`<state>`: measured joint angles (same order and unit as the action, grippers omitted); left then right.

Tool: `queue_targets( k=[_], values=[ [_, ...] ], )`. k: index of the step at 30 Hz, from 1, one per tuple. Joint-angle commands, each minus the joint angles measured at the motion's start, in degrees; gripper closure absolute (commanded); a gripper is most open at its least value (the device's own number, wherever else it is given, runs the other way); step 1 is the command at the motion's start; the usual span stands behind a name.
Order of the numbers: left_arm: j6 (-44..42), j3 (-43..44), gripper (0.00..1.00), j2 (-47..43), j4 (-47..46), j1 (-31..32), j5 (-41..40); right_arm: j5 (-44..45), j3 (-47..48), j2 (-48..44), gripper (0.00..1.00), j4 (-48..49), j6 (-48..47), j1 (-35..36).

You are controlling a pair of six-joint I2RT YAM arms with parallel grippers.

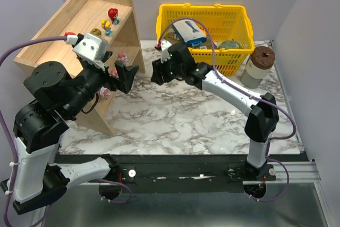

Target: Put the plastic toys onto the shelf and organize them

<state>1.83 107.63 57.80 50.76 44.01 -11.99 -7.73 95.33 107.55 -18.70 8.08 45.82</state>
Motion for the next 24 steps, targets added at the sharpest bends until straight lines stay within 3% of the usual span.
queue_targets(
  k=[1,9,15,24],
  values=[
    [1.08,2.49,0.01,1.52,1.62,0.2,-3.04,1.66,15.21,3.71,0.99,-13.44,4.05,-0.21],
    [0.11,4.16,0.01,1.88,-1.63,0.29,-4.8,2.54,42.82,15.66,0.99,-19.89,5.55,-0.3],
    [0.29,7.32,0.01,3.28,-3.03,0.29,-4.8,1.67,42.75,17.78,0.99,-13.66,6.25,-0.56],
    [-0.86,5.3,0.01,2.49,-6.29,0.29,-3.39,-0.89,48.37,25.87,0.99,-2.14,5.9,-0.47]
  ],
)
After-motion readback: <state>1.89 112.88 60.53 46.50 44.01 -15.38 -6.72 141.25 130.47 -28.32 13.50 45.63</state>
